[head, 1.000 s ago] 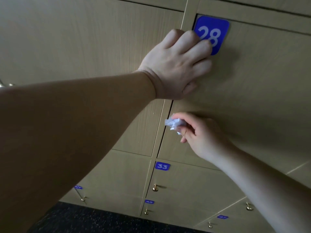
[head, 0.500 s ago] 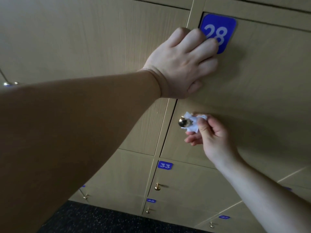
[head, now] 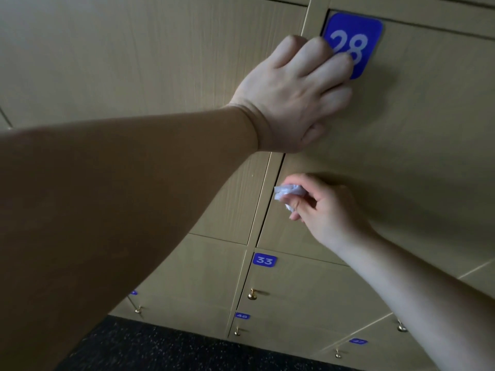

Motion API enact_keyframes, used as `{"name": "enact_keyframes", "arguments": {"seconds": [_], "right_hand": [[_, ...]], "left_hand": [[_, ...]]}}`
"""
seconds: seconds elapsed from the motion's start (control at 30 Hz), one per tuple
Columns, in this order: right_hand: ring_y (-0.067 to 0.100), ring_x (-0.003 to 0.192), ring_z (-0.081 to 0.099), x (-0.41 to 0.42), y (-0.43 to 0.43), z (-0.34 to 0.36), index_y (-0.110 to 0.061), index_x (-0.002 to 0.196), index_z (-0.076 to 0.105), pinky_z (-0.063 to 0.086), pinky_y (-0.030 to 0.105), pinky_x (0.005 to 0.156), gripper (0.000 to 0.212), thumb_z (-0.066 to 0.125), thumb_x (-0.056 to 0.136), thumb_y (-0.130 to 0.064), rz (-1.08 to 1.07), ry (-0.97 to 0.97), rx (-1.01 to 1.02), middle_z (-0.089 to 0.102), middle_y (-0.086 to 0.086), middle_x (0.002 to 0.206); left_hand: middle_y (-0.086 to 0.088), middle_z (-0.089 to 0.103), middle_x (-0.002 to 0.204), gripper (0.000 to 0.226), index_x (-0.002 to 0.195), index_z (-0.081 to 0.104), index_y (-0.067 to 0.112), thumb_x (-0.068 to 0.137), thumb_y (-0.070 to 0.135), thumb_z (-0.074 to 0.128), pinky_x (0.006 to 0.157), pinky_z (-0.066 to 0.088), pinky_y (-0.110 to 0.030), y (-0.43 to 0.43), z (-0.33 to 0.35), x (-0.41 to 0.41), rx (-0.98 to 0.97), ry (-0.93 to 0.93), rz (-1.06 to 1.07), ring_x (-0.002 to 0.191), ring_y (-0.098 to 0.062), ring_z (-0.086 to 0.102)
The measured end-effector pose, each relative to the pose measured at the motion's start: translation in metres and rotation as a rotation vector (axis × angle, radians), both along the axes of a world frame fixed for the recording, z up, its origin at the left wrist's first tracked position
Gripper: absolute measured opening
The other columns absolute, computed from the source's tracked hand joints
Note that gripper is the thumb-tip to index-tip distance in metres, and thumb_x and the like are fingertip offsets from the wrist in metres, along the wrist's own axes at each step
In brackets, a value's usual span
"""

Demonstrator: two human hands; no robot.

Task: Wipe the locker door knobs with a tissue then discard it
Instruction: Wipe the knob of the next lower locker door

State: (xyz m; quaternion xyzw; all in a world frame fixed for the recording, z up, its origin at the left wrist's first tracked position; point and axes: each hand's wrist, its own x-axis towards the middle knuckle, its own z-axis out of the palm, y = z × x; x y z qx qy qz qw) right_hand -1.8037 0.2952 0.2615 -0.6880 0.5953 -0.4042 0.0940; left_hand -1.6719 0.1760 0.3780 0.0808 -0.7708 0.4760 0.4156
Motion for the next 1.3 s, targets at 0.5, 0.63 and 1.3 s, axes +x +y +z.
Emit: {"name": "enact_keyframes", "arguments": {"seconds": [0.5, 0.63, 1.3], "right_hand": [[0.017, 0.069, 0.073, -0.004, 0.009, -0.007, -0.049, 0.1, 0.069, 0.056, 0.029, 0.067, 0.015, 0.058, 0.09, -0.048, 0.0, -0.409, 0.005, 0.076, -0.008, 0.095], [0.008, 0.071, 0.07, -0.008, 0.006, -0.003, -0.031, 0.111, 0.068, 0.059, 0.032, 0.07, 0.021, 0.065, 0.093, -0.019, 0.026, -0.013, -0.034, 0.073, -0.009, 0.088], [0.009, 0.085, 0.072, -0.027, 0.007, -0.008, -0.013, 0.119, 0.068, 0.056, 0.023, 0.081, 0.034, 0.066, 0.085, -0.016, -0.027, 0.223, -0.268, 0.075, -0.001, 0.107]], "left_hand": [[-0.011, 0.066, 0.11, 0.029, 0.102, 0.058, 0.013, 0.083, 0.029, 0.042, 0.078, 0.028, -0.044, 0.0, -0.001, 0.0, 0.022, -0.011, -0.018, 0.1, -0.03, 0.035], [-0.011, 0.066, 0.11, 0.029, 0.103, 0.055, 0.013, 0.081, 0.031, 0.051, 0.079, 0.028, -0.044, -0.001, -0.001, -0.001, 0.001, 0.001, 0.002, 0.1, -0.03, 0.035], [-0.011, 0.066, 0.108, 0.026, 0.1, 0.057, 0.013, 0.084, 0.029, 0.044, 0.079, 0.028, -0.045, 0.0, -0.001, 0.0, 0.021, -0.019, 0.001, 0.1, -0.031, 0.035]]}}
